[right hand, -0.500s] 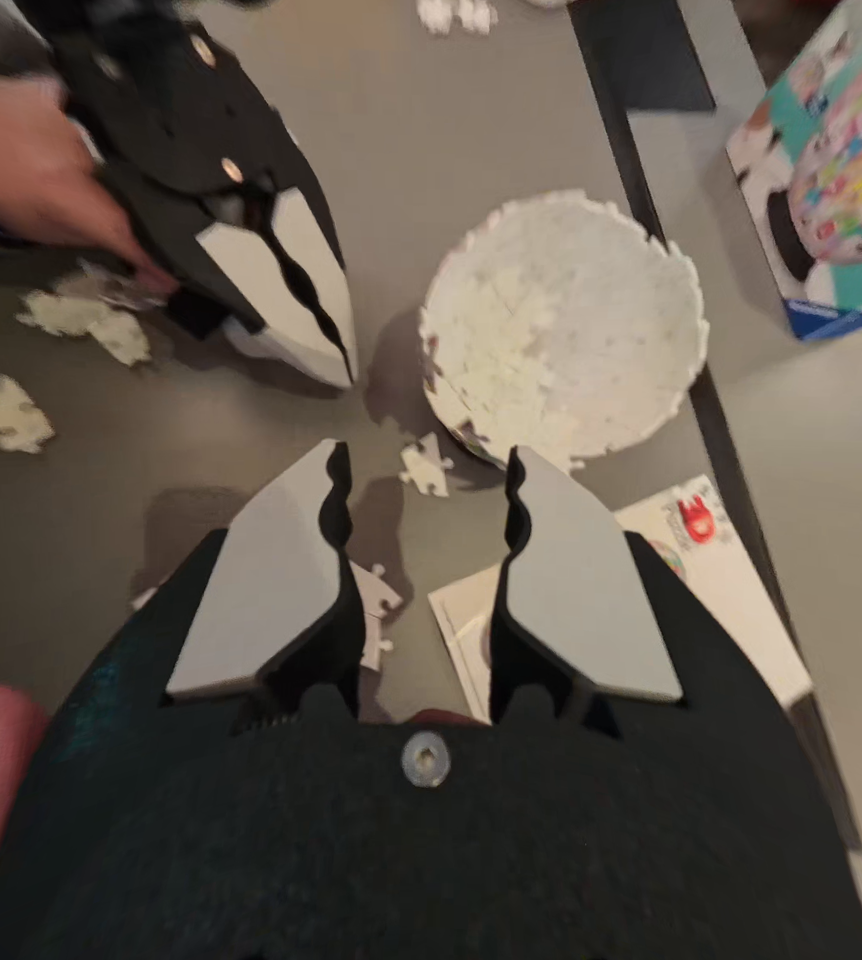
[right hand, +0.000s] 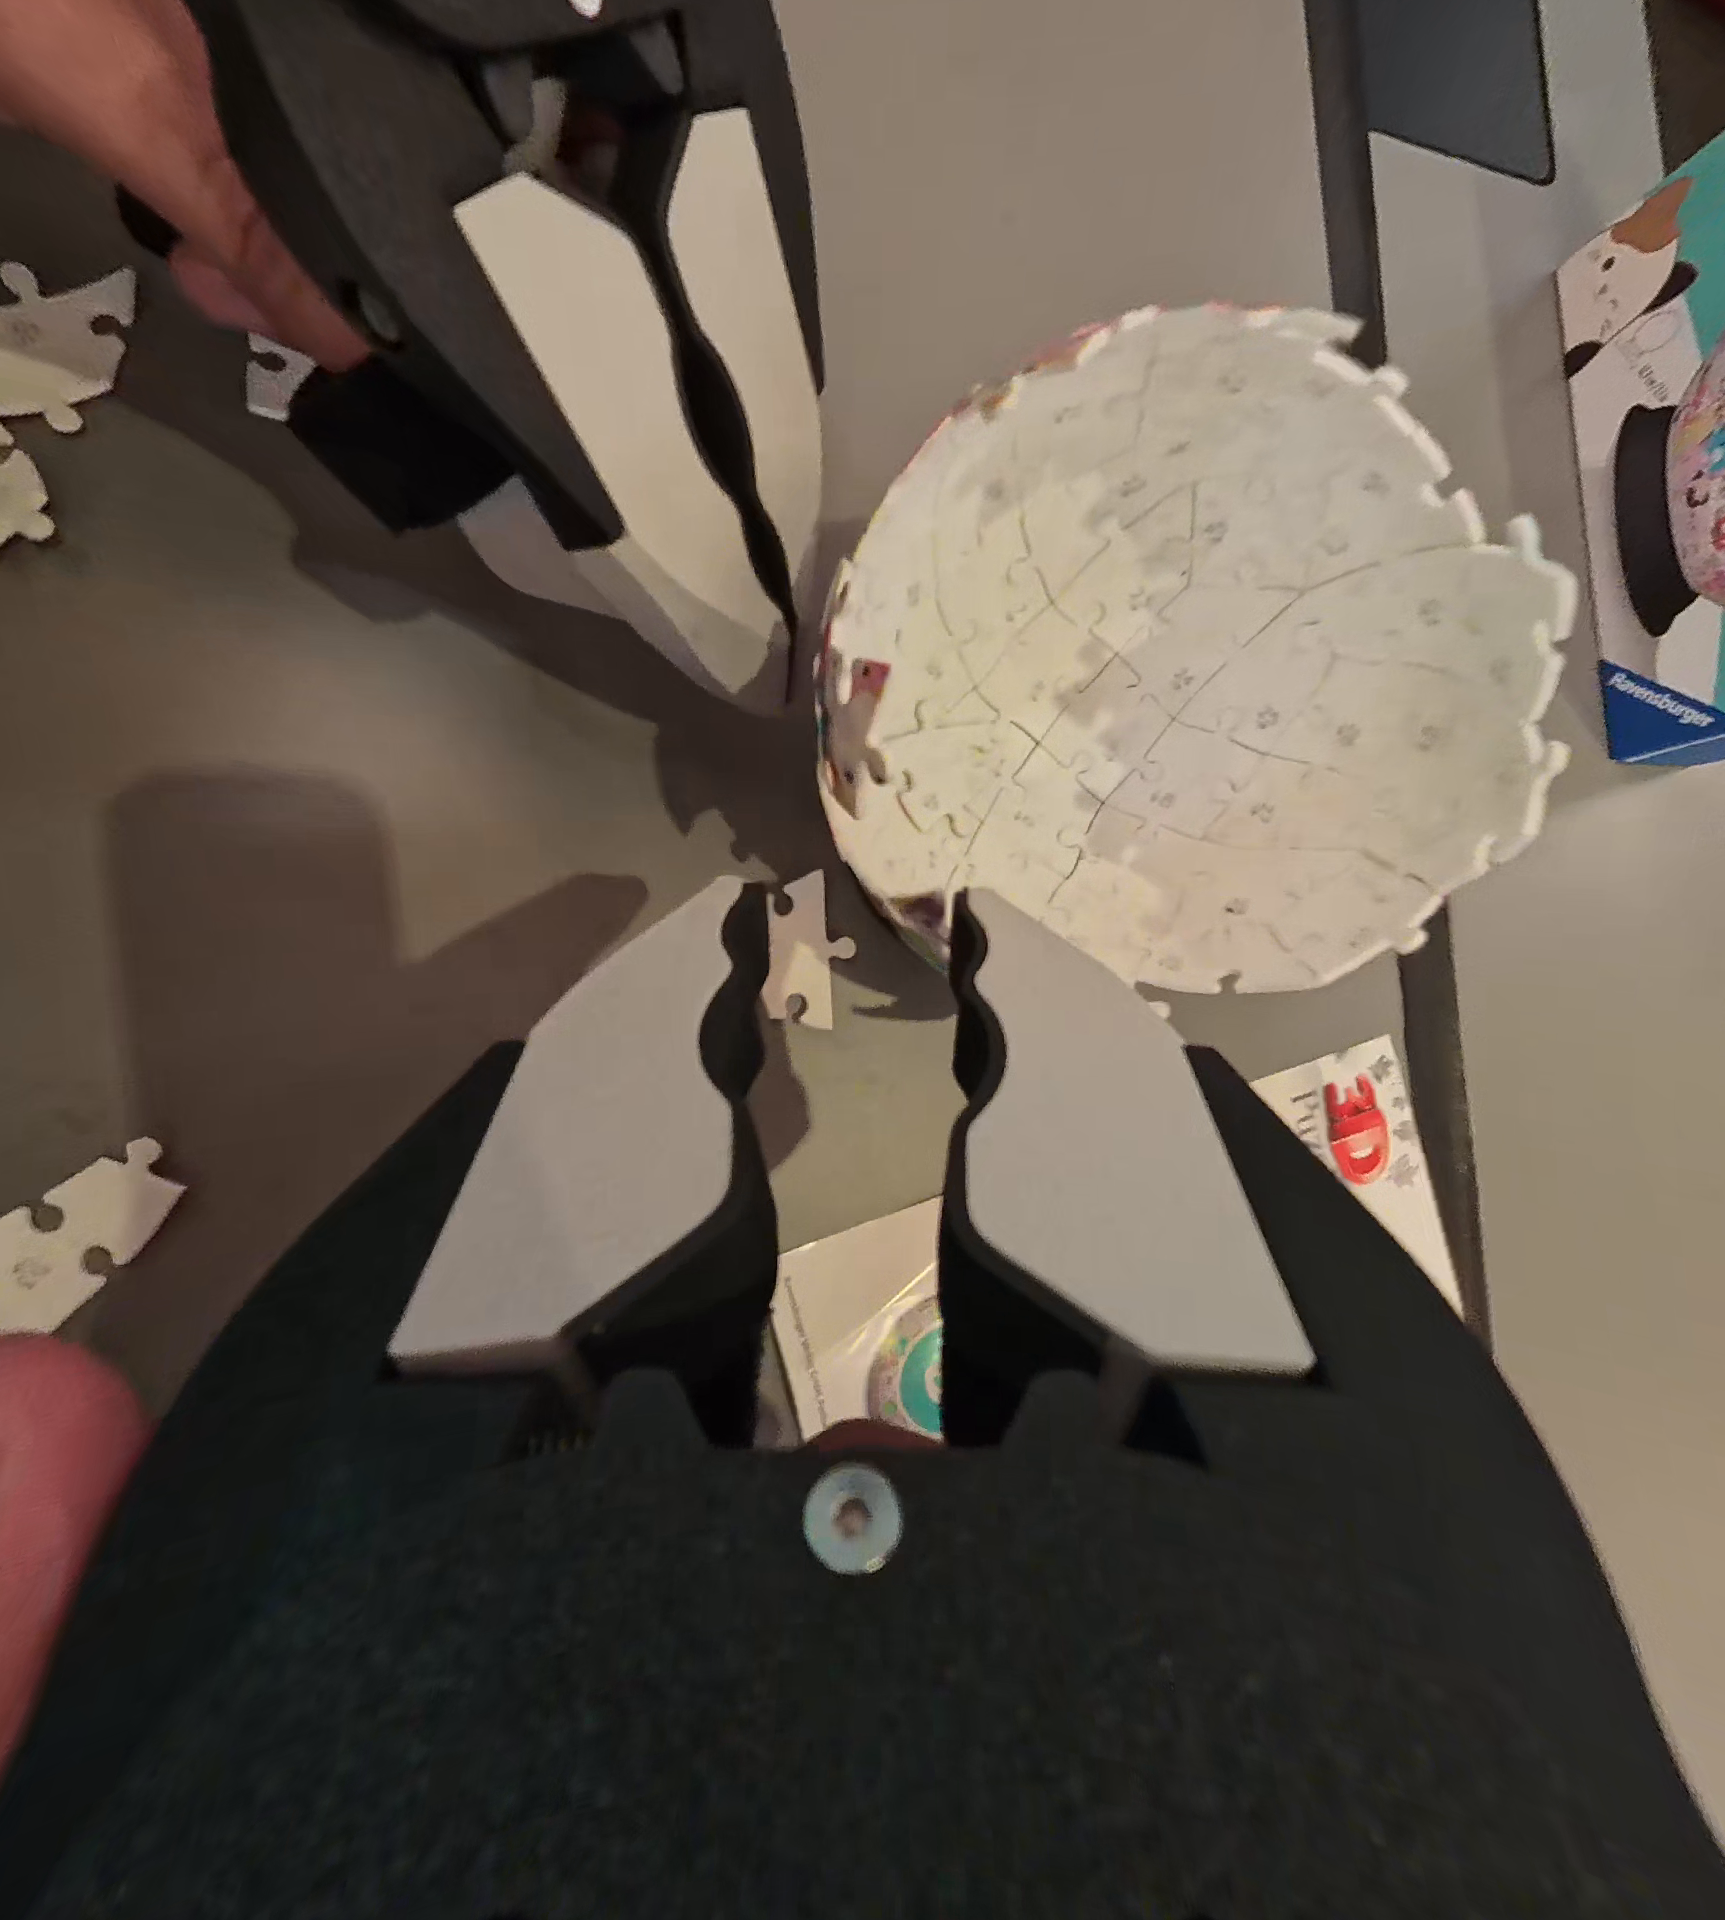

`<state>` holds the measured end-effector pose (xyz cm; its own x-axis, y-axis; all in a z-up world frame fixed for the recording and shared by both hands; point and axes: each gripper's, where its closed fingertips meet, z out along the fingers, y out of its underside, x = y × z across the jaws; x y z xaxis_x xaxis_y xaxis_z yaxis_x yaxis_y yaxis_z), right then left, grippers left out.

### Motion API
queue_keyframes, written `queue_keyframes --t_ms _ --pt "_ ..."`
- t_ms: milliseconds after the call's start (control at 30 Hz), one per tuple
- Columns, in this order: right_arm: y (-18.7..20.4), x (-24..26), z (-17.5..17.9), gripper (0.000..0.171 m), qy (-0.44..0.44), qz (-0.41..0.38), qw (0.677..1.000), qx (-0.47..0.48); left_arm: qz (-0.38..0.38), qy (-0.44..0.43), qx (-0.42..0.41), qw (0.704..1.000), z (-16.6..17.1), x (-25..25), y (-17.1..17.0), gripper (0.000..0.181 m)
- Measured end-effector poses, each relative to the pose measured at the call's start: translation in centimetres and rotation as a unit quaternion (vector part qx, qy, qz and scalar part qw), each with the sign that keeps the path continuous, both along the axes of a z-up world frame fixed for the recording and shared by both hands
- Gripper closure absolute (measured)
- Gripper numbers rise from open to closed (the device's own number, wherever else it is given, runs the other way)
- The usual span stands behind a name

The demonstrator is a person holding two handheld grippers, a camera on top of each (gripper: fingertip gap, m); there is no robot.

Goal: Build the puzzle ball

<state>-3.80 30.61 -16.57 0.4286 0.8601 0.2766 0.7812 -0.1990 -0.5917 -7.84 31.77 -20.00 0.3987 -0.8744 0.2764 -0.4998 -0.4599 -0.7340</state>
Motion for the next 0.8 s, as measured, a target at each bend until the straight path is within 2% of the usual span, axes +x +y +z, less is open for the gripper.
queue_keyframes --t_ms 433,567,733,800 --pt "0.1 -1.3 -1.5 0.121 -0.011 -0.023 1.000 0.009 0.015 0.004 -0.012 1.000 -0.2 -1.0 2.4 0.181" --pt "0.8 -0.4 -0.3 0.113 -0.028 -0.052 0.997 0.056 0.018 0.003 -0.011 1.000 0.2 -1.5 3.3 0.181" --pt "0.0 1.3 1.6 0.114 0.026 -0.109 0.991 0.071 0.005 0.005 -0.030 1.000 0.3 -2.2 2.4 0.181" --pt "-0.8 2.0 1.8 0.111 0.084 -0.145 0.985 0.041 -0.008 0.006 -0.043 0.999 0.3 -2.4 1.4 0.181"
